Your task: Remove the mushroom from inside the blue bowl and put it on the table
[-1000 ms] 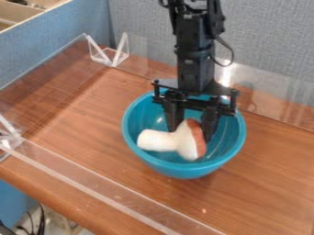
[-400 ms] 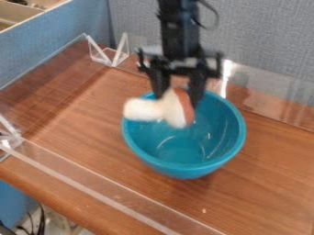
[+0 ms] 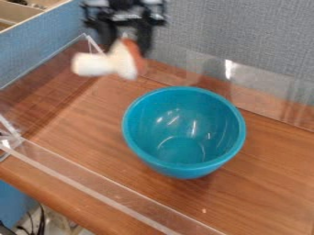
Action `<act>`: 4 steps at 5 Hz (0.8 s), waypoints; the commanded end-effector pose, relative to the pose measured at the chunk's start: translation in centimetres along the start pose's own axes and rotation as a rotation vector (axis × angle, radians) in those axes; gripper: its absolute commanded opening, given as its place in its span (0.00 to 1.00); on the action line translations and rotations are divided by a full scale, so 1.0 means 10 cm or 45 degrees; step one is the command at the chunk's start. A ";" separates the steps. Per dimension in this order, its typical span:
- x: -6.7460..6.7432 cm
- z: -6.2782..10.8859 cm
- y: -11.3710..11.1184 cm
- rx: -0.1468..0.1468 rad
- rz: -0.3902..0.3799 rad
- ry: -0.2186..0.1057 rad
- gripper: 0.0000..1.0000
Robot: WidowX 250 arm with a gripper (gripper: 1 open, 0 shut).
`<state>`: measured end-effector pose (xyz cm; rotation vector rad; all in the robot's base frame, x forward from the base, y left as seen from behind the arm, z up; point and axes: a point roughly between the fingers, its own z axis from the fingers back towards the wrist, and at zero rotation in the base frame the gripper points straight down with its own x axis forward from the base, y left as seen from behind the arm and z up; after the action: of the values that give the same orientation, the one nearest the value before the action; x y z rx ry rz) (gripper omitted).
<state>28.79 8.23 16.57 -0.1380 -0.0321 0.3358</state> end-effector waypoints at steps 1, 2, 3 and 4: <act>0.02 0.09 0.16 0.024 -0.009 -0.044 0.00; -0.03 -0.08 0.29 0.057 0.011 -0.003 0.00; -0.04 -0.29 0.39 0.098 0.023 0.044 0.00; -0.03 -0.42 0.41 0.121 0.021 0.072 0.00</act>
<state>27.23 11.11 10.67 -0.0663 0.0835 0.3439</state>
